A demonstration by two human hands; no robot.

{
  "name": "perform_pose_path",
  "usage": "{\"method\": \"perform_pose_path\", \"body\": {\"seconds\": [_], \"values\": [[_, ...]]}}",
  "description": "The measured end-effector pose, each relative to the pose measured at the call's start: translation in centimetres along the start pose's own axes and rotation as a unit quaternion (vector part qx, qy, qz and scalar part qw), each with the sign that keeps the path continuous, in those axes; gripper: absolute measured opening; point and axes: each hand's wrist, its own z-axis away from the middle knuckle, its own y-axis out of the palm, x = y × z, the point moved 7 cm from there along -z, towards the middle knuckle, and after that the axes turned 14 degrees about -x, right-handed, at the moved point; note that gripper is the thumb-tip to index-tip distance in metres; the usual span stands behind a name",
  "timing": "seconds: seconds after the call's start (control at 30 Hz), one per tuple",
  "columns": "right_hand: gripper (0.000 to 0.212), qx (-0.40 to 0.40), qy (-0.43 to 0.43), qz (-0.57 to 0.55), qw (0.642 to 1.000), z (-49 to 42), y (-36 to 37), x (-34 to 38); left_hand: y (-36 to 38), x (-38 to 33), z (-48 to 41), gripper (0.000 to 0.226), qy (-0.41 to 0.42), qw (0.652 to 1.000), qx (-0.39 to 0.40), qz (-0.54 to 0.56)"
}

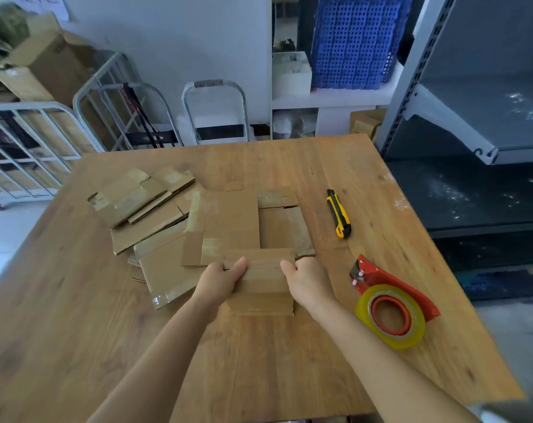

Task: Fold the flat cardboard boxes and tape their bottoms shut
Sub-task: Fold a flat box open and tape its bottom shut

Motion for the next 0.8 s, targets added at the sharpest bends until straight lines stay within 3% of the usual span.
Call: {"method": "perform_pose_path", "body": {"seconds": [0.37,0.57,0.7,0.8], "values": [[0.048,-0.033,0.072,-0.025,0.997,-0.3,0.2,0.1,0.2,-0.7,0.1,0.042,0.002,0.999,-0.025,-0.043],[0.049,-0.038,0.058,0.066,0.995,-0.1,-0.3,1.9,-0.1,-1.0,-0.3,0.048,0.017,0.998,-0.005,-0.053],[0.048,-0.034,0.077,0.036,0.996,0.2,-0.5,1.5,-0.3,-1.3,0.2,0.036,0.014,0.999,0.021,-0.023],[0.046,-0.017,0.102,-0.064,0.993,0.2,-1.1,0.9,-0.8,-0.7,0.7,0.038,0.008,0.998,0.064,0.012]]}}
